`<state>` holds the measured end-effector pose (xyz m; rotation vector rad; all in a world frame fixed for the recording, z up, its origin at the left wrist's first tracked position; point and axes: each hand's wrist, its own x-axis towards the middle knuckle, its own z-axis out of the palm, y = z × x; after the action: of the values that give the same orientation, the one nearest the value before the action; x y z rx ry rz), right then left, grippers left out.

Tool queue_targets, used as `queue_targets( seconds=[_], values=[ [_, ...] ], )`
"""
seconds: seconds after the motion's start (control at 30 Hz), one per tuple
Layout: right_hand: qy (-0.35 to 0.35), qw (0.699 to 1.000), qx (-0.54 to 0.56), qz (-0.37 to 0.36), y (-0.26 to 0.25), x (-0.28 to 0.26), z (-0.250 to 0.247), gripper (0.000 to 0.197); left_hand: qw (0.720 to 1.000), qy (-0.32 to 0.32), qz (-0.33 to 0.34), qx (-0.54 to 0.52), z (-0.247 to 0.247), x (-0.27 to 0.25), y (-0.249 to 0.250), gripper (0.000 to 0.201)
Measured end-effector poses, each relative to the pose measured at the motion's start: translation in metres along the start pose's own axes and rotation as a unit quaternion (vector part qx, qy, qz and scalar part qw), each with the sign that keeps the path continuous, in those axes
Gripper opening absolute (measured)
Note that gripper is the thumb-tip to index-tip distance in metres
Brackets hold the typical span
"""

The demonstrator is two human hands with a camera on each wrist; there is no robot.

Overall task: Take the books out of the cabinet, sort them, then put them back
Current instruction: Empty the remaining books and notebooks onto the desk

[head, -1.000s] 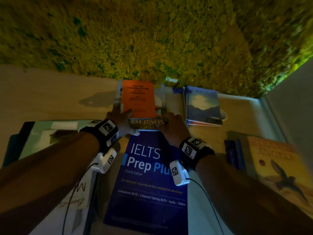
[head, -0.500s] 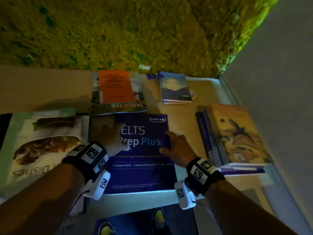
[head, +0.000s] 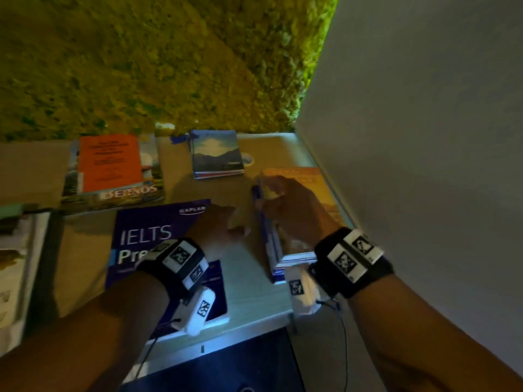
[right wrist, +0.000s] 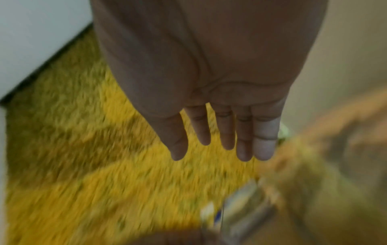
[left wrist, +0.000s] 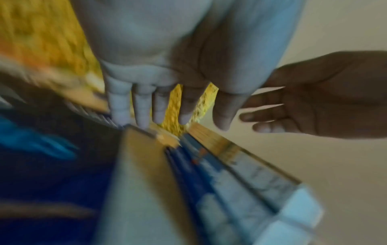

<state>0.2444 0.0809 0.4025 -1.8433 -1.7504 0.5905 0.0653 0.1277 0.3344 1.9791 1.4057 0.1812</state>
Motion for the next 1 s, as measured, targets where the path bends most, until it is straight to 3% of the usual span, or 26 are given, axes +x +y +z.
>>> queue_targets(
  seconds=[0.07,0.13,0.2,0.27,0.33,0.4,0.43,0.5,0.57,0.63,0.73,0.8,0.9,1.0],
  values=[
    [0.057,0.996,0.072,0.019,0.027,0.002,-0.037,0.04,0.994,-0.024,-0.03,-0.099,0.015,0.016,0.029,0.067],
    [0.087,0.989,0.089,0.08,0.056,0.003,-0.071,0.043,0.966,-0.048,-0.088,-0.237,0.029,0.026,0.052,0.06],
    [0.1,0.973,0.123,0.168,0.095,0.004,-0.091,0.043,0.927,-0.064,-0.169,-0.328,0.041,0.033,0.067,0.081],
    [0.049,0.934,0.215,0.281,0.126,-0.002,-0.089,0.035,0.913,-0.061,-0.205,-0.348,0.053,0.036,0.074,0.098],
    [-0.016,0.894,0.29,0.342,0.145,-0.01,-0.077,0.042,0.915,-0.047,-0.21,-0.342,0.06,0.037,0.076,0.115],
    [-0.054,0.887,0.3,0.347,0.152,-0.013,-0.07,0.045,0.918,-0.04,-0.203,-0.339,0.066,0.039,0.075,0.125],
    [-0.052,0.885,0.306,0.347,0.155,-0.012,-0.069,0.044,0.92,-0.04,-0.199,-0.335,0.068,0.039,0.077,0.121],
    [-0.058,0.867,0.346,0.355,0.162,-0.009,-0.063,0.046,0.917,-0.027,-0.196,-0.347,0.071,0.039,0.08,0.101],
    [-0.081,0.857,0.357,0.362,0.166,-0.01,-0.055,0.064,0.908,-0.01,-0.206,-0.364,0.072,0.039,0.086,0.079],
    [-0.089,0.868,0.33,0.36,0.168,-0.008,-0.045,0.091,0.899,-0.007,-0.21,-0.384,0.073,0.04,0.086,0.075],
    [-0.075,0.923,0.224,0.304,0.174,0.0,-0.039,0.122,0.881,0.002,-0.211,-0.423,0.081,0.048,0.078,0.103],
    [-0.075,0.936,0.18,0.294,0.189,0.005,-0.036,0.125,0.874,-0.004,-0.202,-0.442,0.08,0.043,0.085,0.105],
    [-0.091,0.918,0.23,0.311,0.2,0.005,-0.035,0.125,0.874,0.002,-0.177,-0.453,0.077,0.035,0.094,0.087],
    [-0.098,0.91,0.256,0.313,0.203,0.006,-0.04,0.121,0.858,0.008,-0.193,-0.476,0.077,0.034,0.093,0.092]
  ],
)
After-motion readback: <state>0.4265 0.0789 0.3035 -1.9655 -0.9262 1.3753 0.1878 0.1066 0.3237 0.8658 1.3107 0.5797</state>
